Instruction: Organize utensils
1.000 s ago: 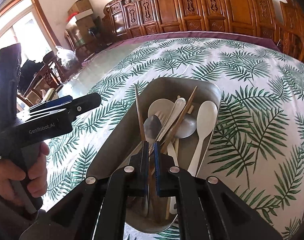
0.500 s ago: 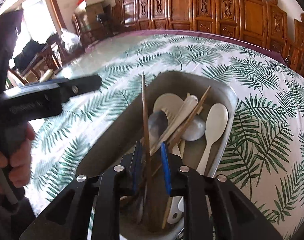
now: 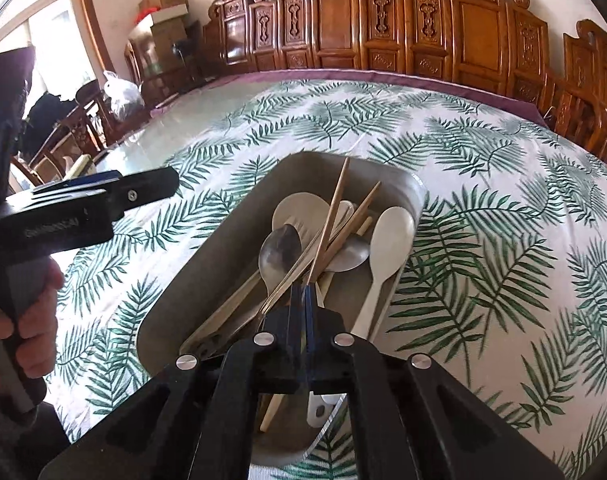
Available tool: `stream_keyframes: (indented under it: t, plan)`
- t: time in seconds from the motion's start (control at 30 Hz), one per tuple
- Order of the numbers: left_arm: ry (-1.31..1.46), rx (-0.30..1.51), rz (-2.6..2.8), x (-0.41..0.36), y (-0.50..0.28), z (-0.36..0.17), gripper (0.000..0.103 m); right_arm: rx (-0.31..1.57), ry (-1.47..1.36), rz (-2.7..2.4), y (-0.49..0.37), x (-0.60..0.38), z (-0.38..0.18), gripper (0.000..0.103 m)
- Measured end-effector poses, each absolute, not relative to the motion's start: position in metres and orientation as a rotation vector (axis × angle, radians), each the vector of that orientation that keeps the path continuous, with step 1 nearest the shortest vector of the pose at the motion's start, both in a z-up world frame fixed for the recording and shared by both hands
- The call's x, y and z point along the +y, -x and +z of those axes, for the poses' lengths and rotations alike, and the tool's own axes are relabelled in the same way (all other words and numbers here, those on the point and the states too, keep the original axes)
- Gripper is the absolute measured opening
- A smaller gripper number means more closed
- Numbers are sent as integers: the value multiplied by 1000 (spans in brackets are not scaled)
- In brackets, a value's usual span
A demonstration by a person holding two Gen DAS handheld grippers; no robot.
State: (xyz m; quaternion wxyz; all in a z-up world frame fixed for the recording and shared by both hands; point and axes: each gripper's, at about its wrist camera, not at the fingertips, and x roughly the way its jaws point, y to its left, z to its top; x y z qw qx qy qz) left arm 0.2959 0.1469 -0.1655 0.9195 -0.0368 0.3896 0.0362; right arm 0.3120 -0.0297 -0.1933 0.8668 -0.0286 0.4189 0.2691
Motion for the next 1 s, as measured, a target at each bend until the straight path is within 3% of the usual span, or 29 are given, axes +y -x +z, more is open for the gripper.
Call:
stream_keyframes:
  t: [0.4, 0.43, 0.53, 0.63, 0.7, 0.83, 0.93, 1.0]
  plan:
    - [27, 761, 47, 99, -252, -134, 92, 779, 16, 502, -253, -102, -129, 5]
    - [27, 759, 35, 92, -245, -129, 93, 772, 14, 491, -249, -107, -124, 8]
    - [9, 742, 19, 76, -229, -118, 95, 732, -1, 448, -228, -132, -105, 31]
    - [6, 737, -1, 55, -211, -104, 95, 711, -22, 412, -214, -150, -90, 41]
    - [3, 734, -20, 44, -201, -95, 95, 685, -35, 387, -203, -163, -78, 56]
    - [-35, 698, -40, 21, -181, -72, 95, 642, -50, 348, -181, -185, -56, 64]
    - [-46, 662, -49, 8, -163, -50, 95, 576, -53, 305, -160, -201, -33, 88]
    - [-43, 633, -58, 1, -150, -35, 95, 542, -57, 287, -148, -208, -20, 91]
